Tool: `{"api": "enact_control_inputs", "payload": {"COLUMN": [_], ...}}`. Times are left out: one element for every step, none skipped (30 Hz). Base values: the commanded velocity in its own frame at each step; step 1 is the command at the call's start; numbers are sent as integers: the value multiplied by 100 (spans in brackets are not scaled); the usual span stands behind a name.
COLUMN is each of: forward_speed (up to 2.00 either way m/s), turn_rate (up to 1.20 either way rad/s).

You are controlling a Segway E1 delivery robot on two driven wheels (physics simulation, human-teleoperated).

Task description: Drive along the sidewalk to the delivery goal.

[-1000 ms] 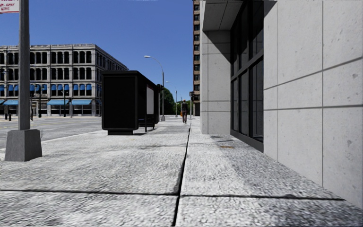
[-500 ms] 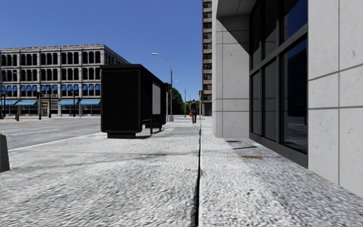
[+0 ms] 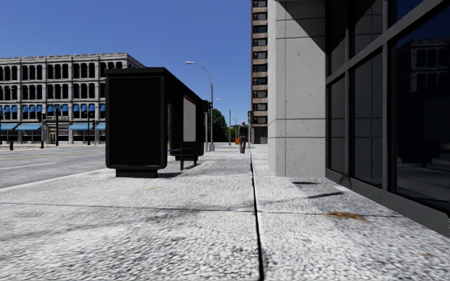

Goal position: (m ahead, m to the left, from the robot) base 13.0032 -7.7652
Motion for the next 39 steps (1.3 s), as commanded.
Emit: {"api": "enact_control_inputs", "payload": {"forward_speed": [185, 185, 185, 185, 185, 185, 185, 185, 185, 185, 185, 185, 185, 185, 185, 185, 185, 185, 185, 185, 185, 185, 185, 185, 185, 185, 185, 185, 185, 185, 185, 185, 185, 185, 185, 185, 185, 185, 185], "turn_rate": [0, 0, 0, 0, 0, 0, 0, 0, 0, 0, 0, 0, 0, 0, 0, 0, 0, 0, 0, 0, 0, 0, 0, 0, 0, 0, 0, 0, 0, 0, 0, 0, -2, -45, -45, -12, -1, -1, 0]}}
